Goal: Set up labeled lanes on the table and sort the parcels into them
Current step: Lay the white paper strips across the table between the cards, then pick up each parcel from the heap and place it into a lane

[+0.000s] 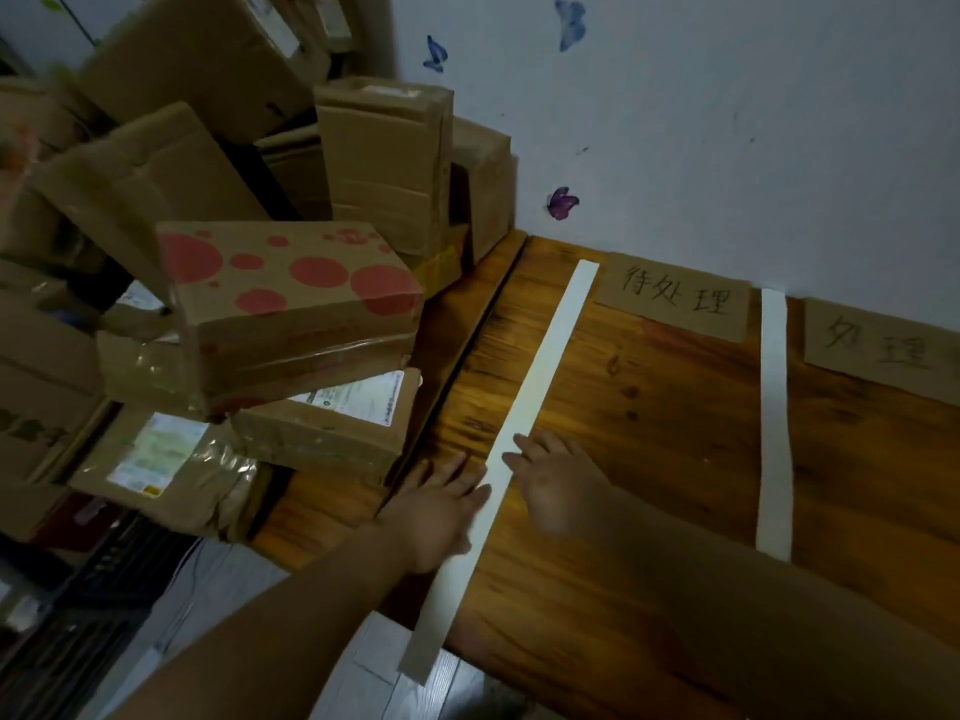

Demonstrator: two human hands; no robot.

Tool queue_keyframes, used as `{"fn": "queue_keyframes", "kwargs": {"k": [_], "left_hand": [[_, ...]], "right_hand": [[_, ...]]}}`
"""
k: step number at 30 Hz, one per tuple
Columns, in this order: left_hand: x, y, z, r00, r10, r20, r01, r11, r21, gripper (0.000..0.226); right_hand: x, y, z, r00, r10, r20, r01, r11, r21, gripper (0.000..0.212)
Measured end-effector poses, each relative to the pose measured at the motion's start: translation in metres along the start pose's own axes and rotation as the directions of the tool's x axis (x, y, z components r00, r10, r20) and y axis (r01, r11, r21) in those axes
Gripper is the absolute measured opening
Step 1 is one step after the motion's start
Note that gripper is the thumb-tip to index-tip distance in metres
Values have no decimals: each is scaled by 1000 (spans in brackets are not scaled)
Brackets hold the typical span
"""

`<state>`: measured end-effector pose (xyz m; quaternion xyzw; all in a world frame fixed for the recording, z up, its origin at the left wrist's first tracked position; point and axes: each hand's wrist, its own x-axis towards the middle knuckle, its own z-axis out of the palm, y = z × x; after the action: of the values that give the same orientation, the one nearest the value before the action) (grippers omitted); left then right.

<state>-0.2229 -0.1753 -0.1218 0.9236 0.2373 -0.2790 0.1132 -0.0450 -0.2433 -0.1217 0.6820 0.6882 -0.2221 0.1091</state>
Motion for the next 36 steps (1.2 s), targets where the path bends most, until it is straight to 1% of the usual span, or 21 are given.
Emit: {"fn": "queue_keyframes", "kwargs": {"k": [3,6,11,15,19,21,24,29,31,34,36], "left_hand": [[19,-8,-9,998,49,-25,-49,999,-6,68],[39,-9,-22,997,73,-36,-75,996,-40,69],[30,-12,-42,995,66,-77,-79,980,-184,71],[-8,-21,-66,989,94,-112,-122,953,-276,72],[-53,-21,-93,973,147,-175,-199,922,-333,74],[-75,-25,-103,963,162,-214,-226,921,-317,74],[-105,-36,-116,946,184,-266,-247,942,-228,72],[-170,-63,-126,904,210,-373,-284,946,-154,71],[-189,-75,-127,889,190,-416,-265,955,-130,72],[-205,-96,-128,864,118,-489,-196,974,-110,72],[-207,-108,-129,802,4,-597,-150,969,-196,73]], "right_hand": [[17,12,-3,997,66,-41,-67,998,-18,59],[30,27,-13,991,129,-17,-129,992,8,57],[34,26,-33,985,169,17,-170,985,27,53],[35,6,-59,974,215,-72,-211,976,60,48],[28,-23,-88,942,250,-223,-235,967,95,33],[17,-40,-102,917,291,-271,-263,955,136,33],[-3,-63,-118,889,336,-311,-294,940,175,36],[-33,-116,-136,869,388,-306,-326,916,233,46],[-40,-137,-143,860,398,-320,-303,902,308,45],[-41,-164,-151,862,383,-331,-214,868,448,44],[-37,-177,-154,860,399,-319,-172,813,556,45]]}}
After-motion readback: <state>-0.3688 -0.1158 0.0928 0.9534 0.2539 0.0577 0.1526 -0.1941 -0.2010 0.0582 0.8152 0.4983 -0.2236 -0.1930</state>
